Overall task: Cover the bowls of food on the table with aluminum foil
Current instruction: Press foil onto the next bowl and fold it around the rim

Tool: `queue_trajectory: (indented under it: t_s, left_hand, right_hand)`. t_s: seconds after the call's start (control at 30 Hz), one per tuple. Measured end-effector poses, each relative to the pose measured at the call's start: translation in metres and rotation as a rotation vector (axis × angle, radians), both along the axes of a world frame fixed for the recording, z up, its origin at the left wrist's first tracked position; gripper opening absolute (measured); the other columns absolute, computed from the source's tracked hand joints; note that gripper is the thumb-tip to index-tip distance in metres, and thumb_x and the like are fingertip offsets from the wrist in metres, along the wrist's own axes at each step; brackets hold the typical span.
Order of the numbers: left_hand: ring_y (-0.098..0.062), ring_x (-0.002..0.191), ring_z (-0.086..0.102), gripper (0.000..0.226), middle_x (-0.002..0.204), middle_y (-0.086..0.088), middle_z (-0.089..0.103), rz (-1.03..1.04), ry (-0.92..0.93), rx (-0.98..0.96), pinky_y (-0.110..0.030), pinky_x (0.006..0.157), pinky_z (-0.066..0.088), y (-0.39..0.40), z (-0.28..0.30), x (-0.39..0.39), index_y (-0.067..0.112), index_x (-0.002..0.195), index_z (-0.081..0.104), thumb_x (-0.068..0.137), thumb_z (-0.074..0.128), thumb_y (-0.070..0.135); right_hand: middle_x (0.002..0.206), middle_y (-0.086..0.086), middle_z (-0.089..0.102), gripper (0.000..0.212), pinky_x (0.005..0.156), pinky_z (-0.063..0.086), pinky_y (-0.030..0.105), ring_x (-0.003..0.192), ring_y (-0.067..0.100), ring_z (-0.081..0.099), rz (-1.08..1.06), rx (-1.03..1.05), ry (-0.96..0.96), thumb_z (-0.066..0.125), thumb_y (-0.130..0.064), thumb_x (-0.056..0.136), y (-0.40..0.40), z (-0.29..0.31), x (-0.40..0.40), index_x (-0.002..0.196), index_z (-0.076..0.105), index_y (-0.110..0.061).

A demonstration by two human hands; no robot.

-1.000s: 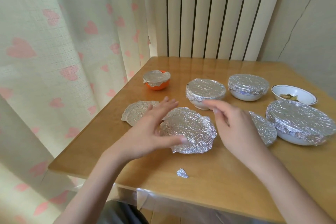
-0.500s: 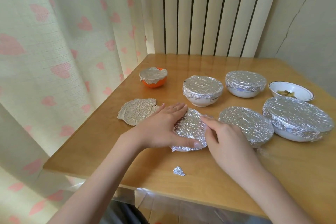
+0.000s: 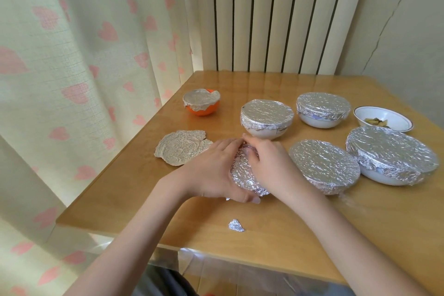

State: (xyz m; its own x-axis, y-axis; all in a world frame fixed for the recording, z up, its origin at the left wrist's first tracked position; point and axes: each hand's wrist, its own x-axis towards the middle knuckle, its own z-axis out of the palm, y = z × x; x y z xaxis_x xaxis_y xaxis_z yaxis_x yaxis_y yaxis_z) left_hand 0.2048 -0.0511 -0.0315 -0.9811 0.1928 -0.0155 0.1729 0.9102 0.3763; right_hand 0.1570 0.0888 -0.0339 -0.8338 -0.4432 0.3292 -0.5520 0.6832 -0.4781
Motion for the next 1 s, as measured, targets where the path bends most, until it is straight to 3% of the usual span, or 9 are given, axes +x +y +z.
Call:
queue_trajectory:
  t_s: [0.17,0.3,0.47,0.6,0.7,0.77,0.87,0.93,1.0]
  left_hand:
    - [-0.005,0.146,0.009,0.13,0.16,0.01,0.008,0.05,-0.03,0.088,-0.019,0.112,0.013,0.0,0.0,0.004,0.025,0.154,-0.003,0.062,0.083,0.058]
    - [-0.01,0.146,0.012,0.128,0.159,0.006,0.013,0.067,-0.049,0.068,-0.019,0.107,0.015,0.003,0.0,0.004,0.024,0.155,0.001,0.062,0.083,0.057]
    - [-0.015,0.144,0.019,0.128,0.156,0.003,0.019,0.072,-0.06,0.057,-0.021,0.105,0.02,0.0,0.0,0.0,0.026,0.154,0.004,0.06,0.084,0.058]
    - [-0.013,0.144,0.02,0.134,0.157,0.003,0.018,0.062,-0.056,0.098,-0.021,0.106,0.021,-0.002,-0.003,-0.001,0.027,0.155,0.002,0.055,0.086,0.059]
    - [-0.007,0.145,0.015,0.141,0.16,0.007,0.013,0.039,-0.114,0.281,-0.024,0.11,0.02,-0.01,0.001,0.002,0.034,0.155,-0.007,0.049,0.077,0.073]
    - [-0.001,0.143,0.018,0.12,0.16,0.012,0.015,0.09,-0.051,0.509,-0.023,0.109,0.021,-0.017,0.003,0.005,0.035,0.155,0.001,0.057,0.052,0.081]
    - [-0.002,0.139,0.033,0.097,0.151,0.013,0.039,0.296,0.164,0.807,-0.032,0.118,0.023,-0.023,-0.007,0.002,0.027,0.15,0.033,0.074,0.031,0.086]
    - [-0.009,0.13,0.047,0.074,0.134,0.008,0.057,0.418,0.208,0.977,-0.032,0.112,0.033,-0.02,-0.016,-0.004,0.021,0.134,0.051,0.091,0.023,0.074]
    - [-0.014,0.125,0.054,0.057,0.122,0.002,0.063,0.491,0.187,1.043,-0.028,0.102,0.04,-0.013,-0.022,-0.008,0.019,0.123,0.057,0.101,0.018,0.055]
  right_hand:
    - [0.12,0.006,0.064,0.037,0.084,0.041,0.028,0.108,0.024,0.058,-0.024,-0.113,-0.127,0.041,-0.012,0.098,0.0,-0.009,-0.004,0.132,0.054,-0.018]
    - [0.132,0.006,0.057,0.036,0.084,0.038,0.027,0.116,0.024,0.053,-0.024,-0.098,-0.249,0.037,-0.014,0.1,0.0,-0.01,-0.008,0.134,0.048,-0.018]
    - [0.141,0.01,0.048,0.041,0.094,0.035,0.031,0.127,0.025,0.044,-0.04,-0.036,-0.298,0.033,-0.013,0.1,-0.001,-0.01,-0.013,0.139,0.041,-0.012]
    - [0.132,0.012,0.054,0.039,0.079,0.036,0.028,0.096,0.018,0.05,-0.026,-0.122,-0.348,0.034,-0.015,0.1,0.0,-0.015,-0.016,0.137,0.044,-0.014]
    - [0.113,0.008,0.061,0.036,0.069,0.035,0.026,0.08,0.016,0.049,-0.01,-0.185,-0.386,0.032,-0.021,0.102,0.005,-0.015,-0.017,0.132,0.049,-0.013]
    - [0.109,0.008,0.061,0.038,0.071,0.037,0.025,0.089,0.016,0.056,0.012,-0.208,-0.32,0.03,-0.022,0.103,0.009,-0.013,-0.012,0.132,0.05,-0.008]
    - [0.137,0.007,0.052,0.041,0.099,0.032,0.024,0.127,0.019,0.045,0.007,-0.204,-0.151,0.029,-0.02,0.104,0.008,-0.007,-0.002,0.139,0.044,-0.007]
    - [0.124,0.012,0.059,0.037,0.096,0.039,0.031,0.116,0.024,0.052,-0.008,-0.189,-0.09,0.03,-0.019,0.103,0.003,-0.003,-0.003,0.131,0.051,-0.006]
    - [0.096,0.011,0.067,0.033,0.078,0.047,0.036,0.088,0.023,0.061,0.005,-0.146,-0.088,0.032,-0.02,0.103,-0.003,0.001,-0.01,0.118,0.058,-0.007]
